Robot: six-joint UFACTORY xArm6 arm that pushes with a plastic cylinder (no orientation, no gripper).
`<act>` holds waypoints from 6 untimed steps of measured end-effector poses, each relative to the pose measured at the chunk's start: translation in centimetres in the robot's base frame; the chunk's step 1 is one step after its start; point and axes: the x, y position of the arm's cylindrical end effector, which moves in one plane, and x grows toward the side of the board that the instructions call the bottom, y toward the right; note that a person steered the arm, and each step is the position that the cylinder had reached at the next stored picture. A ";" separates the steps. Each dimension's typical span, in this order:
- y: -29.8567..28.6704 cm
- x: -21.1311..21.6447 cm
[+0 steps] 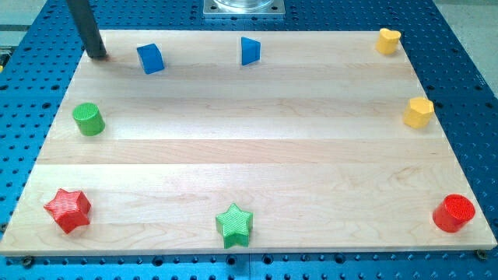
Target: Move the blue cube into the blue triangle
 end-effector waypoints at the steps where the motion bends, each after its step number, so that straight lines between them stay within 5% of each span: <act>1: 5.8 1.6; 2: 12.2 1.6; 6: 22.5 1.6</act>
